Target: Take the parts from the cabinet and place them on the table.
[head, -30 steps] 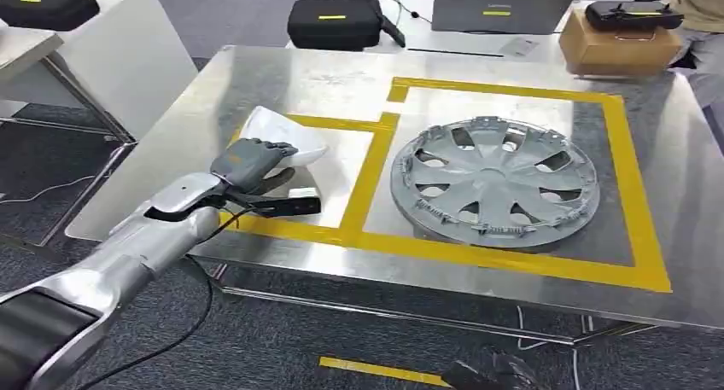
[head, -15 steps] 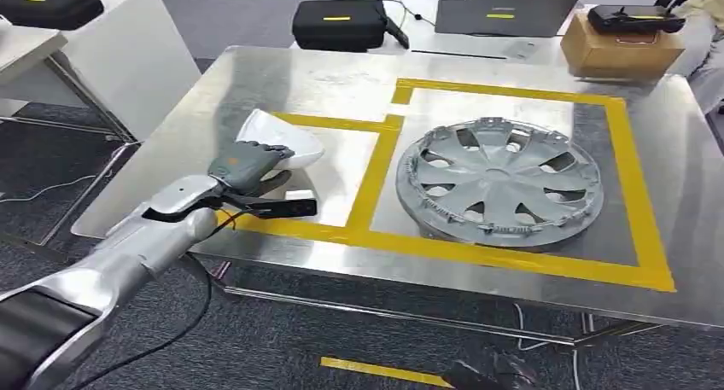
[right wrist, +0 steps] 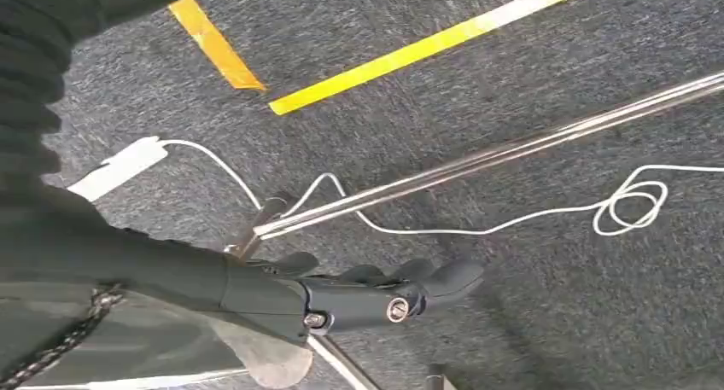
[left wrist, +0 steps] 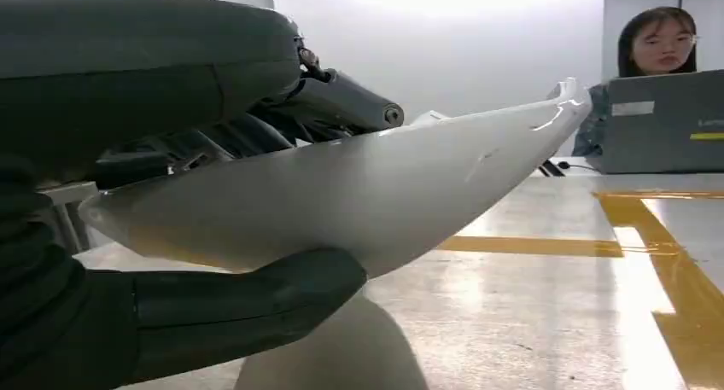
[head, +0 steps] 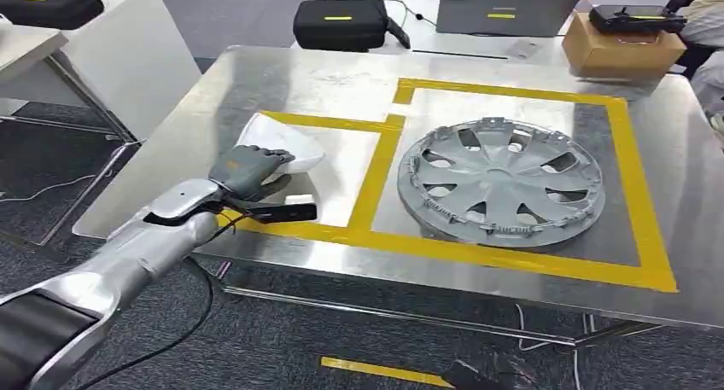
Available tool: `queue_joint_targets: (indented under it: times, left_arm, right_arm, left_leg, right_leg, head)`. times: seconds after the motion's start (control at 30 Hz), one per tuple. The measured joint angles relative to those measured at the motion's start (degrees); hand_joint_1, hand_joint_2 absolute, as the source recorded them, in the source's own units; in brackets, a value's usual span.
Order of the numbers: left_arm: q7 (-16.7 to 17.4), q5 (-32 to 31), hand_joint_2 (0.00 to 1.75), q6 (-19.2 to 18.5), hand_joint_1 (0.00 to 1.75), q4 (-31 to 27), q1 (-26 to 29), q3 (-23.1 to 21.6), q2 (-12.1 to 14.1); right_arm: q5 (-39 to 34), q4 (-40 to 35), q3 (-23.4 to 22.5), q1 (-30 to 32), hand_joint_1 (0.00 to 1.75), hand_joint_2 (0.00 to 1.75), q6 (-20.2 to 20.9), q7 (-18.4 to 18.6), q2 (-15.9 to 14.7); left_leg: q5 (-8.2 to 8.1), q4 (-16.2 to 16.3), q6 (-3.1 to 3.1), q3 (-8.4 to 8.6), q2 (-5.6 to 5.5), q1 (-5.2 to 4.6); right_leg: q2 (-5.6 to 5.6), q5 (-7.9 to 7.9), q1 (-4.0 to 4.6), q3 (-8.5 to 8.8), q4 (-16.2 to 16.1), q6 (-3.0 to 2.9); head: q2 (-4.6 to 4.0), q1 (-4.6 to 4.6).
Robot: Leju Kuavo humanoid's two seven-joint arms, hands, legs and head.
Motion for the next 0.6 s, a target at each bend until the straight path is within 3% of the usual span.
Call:
queue_joint_targets:
  times: [0.6]
  left_arm:
    - [0.15, -1.18, 1.75, 2.14, 1.75, 0.55, 1.28, 0.0, 0.02]
  right_arm:
    - [-0.15, -0.48, 0.0, 0.01, 0.0, 1.75, 0.41, 0.26, 0.0]
  left_leg:
    - [-0.01, 0.01, 0.0, -0.01, 0.0, 0.0]
  right_leg:
    - [0.0, 0.0, 0.0, 0.0, 0.0, 0.0]
  head:
    - [0.0, 0.0]
